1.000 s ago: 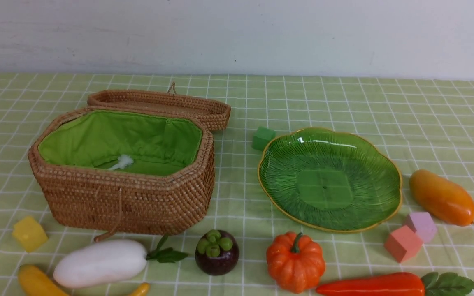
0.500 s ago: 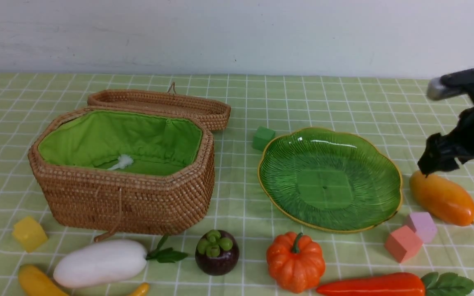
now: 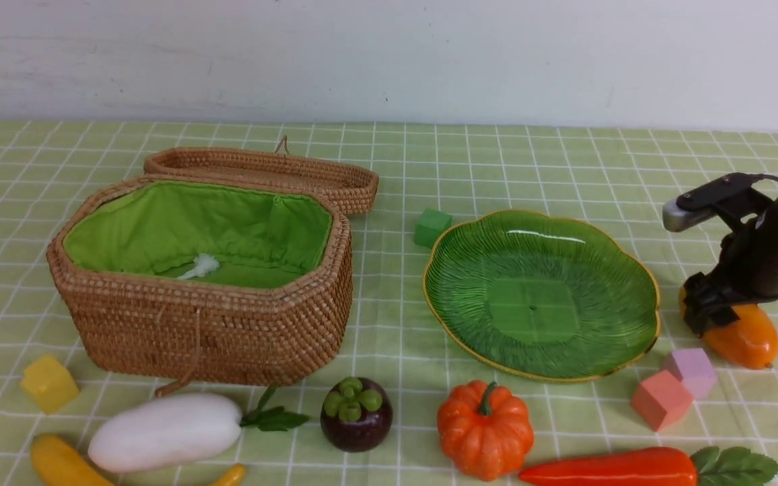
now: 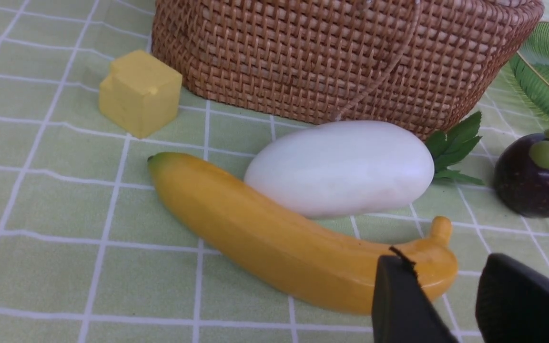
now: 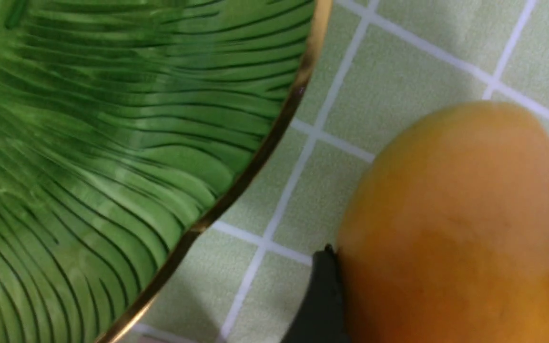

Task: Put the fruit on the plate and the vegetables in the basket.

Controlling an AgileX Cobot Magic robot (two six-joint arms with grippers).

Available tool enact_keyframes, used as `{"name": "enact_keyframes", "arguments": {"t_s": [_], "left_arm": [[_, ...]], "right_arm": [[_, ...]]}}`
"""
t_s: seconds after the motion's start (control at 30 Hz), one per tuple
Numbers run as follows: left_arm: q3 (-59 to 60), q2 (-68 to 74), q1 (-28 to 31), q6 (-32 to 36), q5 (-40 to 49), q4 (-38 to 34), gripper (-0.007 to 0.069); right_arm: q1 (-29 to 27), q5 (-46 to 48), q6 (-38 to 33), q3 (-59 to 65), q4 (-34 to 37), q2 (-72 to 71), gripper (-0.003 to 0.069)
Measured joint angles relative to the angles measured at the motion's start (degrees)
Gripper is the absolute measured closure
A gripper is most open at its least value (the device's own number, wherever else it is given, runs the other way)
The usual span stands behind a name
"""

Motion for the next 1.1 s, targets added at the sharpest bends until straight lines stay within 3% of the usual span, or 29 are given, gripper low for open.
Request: {"name": "enact_keyframes", "arguments": {"t_s": [0.27,0.67,0.77,0.97,1.1], "left_arm": [[0.0,0.0,0.0,0.0,0.0,0.1,0.0386],[0.0,0.0,0.0,0.0,0.0,0.1,0.0386],[0.0,0.0,0.0,0.0,0.0,0.1,0.0386],[0.0,0.0,0.0,0.0,0.0,0.1,0.0386],[0.0,0.0,0.0,0.0,0.0,0.1,0.0386]], "right_arm": [[0.0,4.0,1.1,-2.4,0.2,0.6,0.0076],[0.0,9.5,13.5,-7.0,-2.3,-7.2,0.0076],[1.0,8.7,14.0,-7.1,2.5,-10.3,0.0076],[7.5,7.9,5.4,-7.1,20.1,-9.0,0.0078],[11.4,4.1,3.7,-7.1,26.8,-4.6,0.0078]]}}
